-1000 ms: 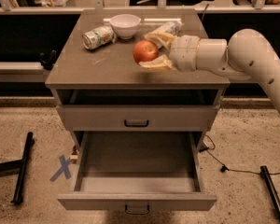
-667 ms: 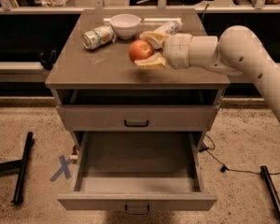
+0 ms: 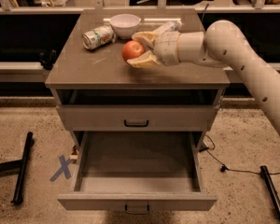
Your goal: Pick apple from middle drawer and place on counter
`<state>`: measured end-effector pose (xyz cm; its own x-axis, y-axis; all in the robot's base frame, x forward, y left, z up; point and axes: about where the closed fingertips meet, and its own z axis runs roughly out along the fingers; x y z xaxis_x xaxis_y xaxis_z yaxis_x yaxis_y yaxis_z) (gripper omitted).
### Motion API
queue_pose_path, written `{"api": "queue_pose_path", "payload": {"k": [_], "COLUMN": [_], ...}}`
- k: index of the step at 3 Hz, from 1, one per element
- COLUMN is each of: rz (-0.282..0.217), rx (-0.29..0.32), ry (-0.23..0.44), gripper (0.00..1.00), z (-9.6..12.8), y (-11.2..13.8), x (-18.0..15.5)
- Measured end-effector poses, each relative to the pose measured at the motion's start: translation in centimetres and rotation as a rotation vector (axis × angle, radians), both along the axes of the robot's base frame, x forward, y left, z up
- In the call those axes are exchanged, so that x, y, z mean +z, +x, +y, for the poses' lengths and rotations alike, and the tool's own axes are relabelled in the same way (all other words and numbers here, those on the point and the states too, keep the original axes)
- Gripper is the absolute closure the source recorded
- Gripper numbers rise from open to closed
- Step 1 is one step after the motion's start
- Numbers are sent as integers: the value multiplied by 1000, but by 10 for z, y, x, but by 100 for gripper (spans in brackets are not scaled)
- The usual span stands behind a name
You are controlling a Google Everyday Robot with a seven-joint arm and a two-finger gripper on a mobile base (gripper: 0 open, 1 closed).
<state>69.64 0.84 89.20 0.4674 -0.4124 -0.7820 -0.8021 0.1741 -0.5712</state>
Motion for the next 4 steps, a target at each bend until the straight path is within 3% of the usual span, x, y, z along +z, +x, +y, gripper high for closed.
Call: {"api": "queue_pose_path", "payload": {"k": [3,4], "rz": [68,77], "rx": [23,24], "ry": [-25,-26], "gripper": [12,0], "z": [30,34], "y": [11,11], "x": [-10,-13]}}
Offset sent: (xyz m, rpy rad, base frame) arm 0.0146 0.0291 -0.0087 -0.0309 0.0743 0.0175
